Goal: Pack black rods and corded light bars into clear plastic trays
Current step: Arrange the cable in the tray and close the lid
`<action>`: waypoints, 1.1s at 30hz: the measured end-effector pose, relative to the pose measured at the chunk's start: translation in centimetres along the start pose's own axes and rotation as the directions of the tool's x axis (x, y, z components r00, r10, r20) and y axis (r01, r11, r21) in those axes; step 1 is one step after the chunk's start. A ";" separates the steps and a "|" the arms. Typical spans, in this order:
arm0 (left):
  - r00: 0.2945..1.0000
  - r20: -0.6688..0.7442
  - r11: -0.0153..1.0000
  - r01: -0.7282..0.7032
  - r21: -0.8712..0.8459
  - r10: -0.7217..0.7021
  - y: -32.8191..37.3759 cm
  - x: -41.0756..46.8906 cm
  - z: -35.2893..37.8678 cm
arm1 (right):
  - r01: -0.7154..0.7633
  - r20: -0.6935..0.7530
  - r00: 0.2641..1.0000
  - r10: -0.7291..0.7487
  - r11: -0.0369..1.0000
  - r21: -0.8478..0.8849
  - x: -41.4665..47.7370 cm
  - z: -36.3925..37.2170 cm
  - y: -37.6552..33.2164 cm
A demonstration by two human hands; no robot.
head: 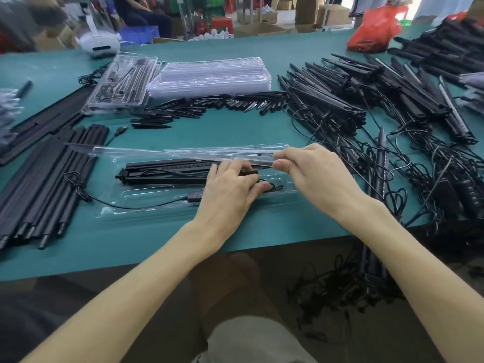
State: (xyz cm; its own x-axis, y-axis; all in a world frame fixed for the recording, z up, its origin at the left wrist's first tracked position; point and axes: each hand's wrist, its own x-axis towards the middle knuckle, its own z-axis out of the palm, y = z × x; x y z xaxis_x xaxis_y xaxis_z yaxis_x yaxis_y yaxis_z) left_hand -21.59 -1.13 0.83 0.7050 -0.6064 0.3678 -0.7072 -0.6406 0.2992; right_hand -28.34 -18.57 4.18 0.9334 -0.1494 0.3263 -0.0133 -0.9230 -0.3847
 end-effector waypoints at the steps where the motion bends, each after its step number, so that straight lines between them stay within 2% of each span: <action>1: 1.000 -0.012 1.000 -0.009 0.027 0.010 0.2 0.2 0.0 | 0.000 -0.007 1.000 0.000 1.000 0.010 0.0 0.0 0.0; 5: 0.999 -0.041 0.996 -0.022 0.088 0.025 0.3 0.9 0.2 | -0.012 -0.018 1.000 0.013 0.999 0.044 0.4 -0.2 0.3; 8: 0.998 -0.054 0.999 0.020 -0.032 -0.021 0.0 1.0 0.3 | -0.025 0.008 1.000 0.024 0.998 0.051 0.8 -0.3 0.3; 12: 0.998 0.003 0.975 0.066 -0.214 -0.067 -0.5 1.1 0.4 | -0.006 0.015 1.000 0.006 0.999 0.035 0.5 -0.1 0.2; 19: 0.975 0.216 0.976 -0.010 -0.219 0.059 -1.9 1.6 -1.6 | 0.021 0.000 1.000 -0.021 1.000 0.014 0.5 -0.2 0.3; 23: 0.957 0.286 0.984 0.010 -0.178 0.042 -2.3 2.7 -2.3 | 0.023 0.009 1.000 -0.023 1.000 0.017 0.6 -0.3 0.3; 28: 0.986 0.159 0.984 0.071 -0.164 -0.045 -1.4 2.5 -1.2 | 0.027 0.015 1.000 -0.028 0.999 0.041 1.0 -0.8 0.4; 33: 0.997 0.007 0.992 -0.077 -0.102 0.078 -1.0 1.4 -0.1 | 0.036 -0.011 0.999 -0.035 0.997 0.064 1.0 -0.9 0.4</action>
State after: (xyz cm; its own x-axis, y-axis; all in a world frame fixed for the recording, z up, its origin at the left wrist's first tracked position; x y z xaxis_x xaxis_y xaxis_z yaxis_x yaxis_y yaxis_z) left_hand -19.91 -1.27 1.07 0.6482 -0.6578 0.3835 -0.7609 -0.5406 0.3588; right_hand -27.72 -19.40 5.19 0.9294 -0.1207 0.3487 0.0428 -0.9033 -0.4269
